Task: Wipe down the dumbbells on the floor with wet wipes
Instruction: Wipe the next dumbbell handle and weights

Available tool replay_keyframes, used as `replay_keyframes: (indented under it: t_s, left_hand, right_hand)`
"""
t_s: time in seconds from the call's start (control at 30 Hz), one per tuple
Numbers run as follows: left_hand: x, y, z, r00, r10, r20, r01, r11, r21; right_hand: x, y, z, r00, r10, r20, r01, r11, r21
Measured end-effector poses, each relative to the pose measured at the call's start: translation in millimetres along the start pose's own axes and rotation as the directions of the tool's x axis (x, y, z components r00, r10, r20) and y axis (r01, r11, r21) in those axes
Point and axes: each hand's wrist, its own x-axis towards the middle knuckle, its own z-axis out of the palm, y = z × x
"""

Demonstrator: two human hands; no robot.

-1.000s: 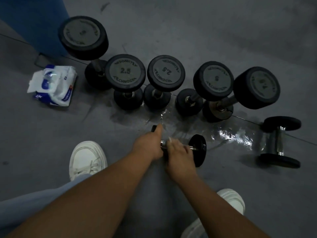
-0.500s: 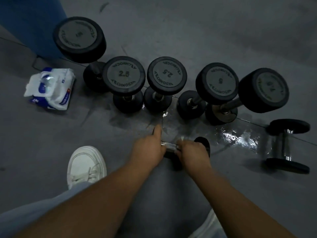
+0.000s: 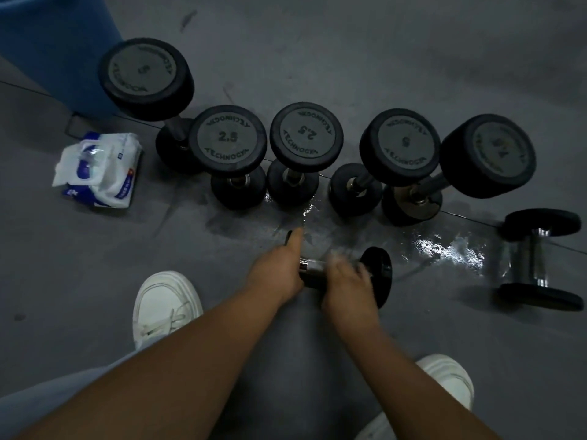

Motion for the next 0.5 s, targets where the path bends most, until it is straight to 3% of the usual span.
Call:
replay_keyframes:
  t_s: [0.07,0.17,0.23,0.3,0.4,0.43,0.5]
  left_hand:
    - [4,0,0,1.0,-0.008,-0.015,0.008,1.0,-0.002]
    - [8,1,-4,1.0,-0.009,-0.012,0.009,1.0,-0.007]
    - [15,3,-9,1.0,0.005,0.011,-0.005,1.0,0.0]
    - [21,5,-19,0.996,-0.005,0.085,0.004,1.0,0.009]
    - [22,0,-25,0.966,-0.112,0.235,0.132,0.988,-0.074]
    - [17,-1,-22,0.968,-0.145,0.203,0.171,0.978,-0.117]
    - [2,3,-10,0.985,-0.172,0.002,0.17,0.975,-0.142]
  right_hand:
    - [2,2,-2,0.994,0.105,-0.011,-0.105,0.994,-0.011]
    - [2,-9,6,0.995,-0.104,-0.01,0.104,0.994,-0.016]
    - [11,2,-2,0.994,-0.105,0.016,0.106,0.99,-0.096]
    - [21,17,-16,0.994,0.007,0.106,0.01,0.988,-0.154]
    - [30,23,-22,0.943,-0.038,0.33,0.071,0.994,-0.087]
    - [30,22,-24,0.929,-0.053,0.367,0.09,0.993,-0.083]
    - [24,20,-25,0.955,-0.031,0.295,0.071,0.99,-0.124]
